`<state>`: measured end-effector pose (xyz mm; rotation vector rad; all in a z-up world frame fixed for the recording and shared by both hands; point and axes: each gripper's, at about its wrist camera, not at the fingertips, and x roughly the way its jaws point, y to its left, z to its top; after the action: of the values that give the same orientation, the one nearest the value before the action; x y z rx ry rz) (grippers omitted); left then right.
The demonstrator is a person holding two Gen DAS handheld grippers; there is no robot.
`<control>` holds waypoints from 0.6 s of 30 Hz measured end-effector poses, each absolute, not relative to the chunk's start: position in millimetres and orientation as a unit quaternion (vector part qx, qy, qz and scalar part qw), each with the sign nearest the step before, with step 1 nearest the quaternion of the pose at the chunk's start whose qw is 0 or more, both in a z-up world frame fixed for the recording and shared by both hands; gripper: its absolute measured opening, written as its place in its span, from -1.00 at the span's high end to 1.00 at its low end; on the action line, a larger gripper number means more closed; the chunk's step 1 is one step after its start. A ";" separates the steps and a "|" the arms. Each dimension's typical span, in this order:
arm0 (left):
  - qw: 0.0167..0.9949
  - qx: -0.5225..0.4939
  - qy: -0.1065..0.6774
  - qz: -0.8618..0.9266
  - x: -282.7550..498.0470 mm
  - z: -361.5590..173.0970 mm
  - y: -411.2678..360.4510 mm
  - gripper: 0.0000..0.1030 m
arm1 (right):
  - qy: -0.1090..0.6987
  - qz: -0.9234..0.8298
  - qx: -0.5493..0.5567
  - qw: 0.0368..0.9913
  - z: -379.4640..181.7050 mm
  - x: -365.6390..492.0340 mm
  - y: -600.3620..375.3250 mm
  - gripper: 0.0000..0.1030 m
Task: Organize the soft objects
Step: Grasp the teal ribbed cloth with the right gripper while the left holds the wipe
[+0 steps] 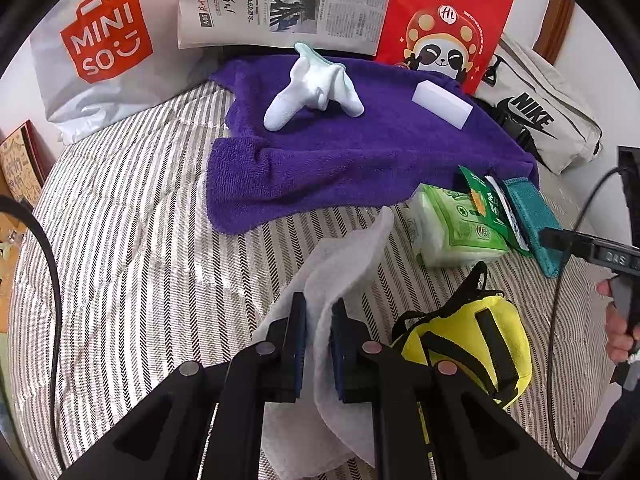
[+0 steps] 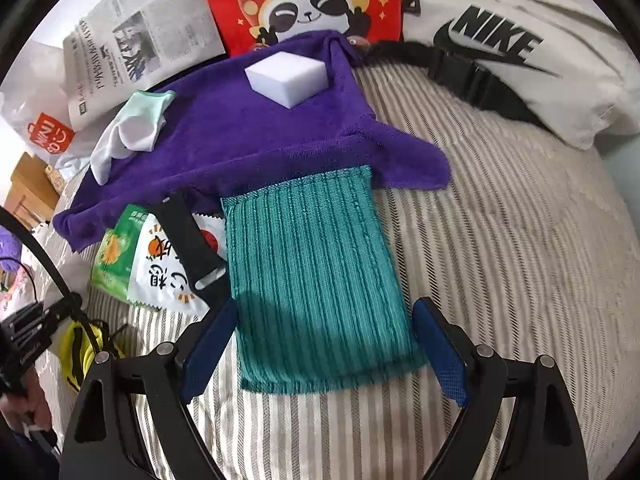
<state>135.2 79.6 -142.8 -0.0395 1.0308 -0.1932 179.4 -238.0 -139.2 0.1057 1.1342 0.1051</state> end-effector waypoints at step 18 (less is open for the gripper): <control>0.868 -0.044 0.485 -0.095 132.8 -141.0 84.6 0.78 | 0.511 0.079 -0.009 0.856 -150.0 192.7 -214.0 -0.68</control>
<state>132.8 84.6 -141.0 -0.0917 1.0141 -0.1986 192.7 -214.0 -150.0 -0.0187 1.0749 0.1665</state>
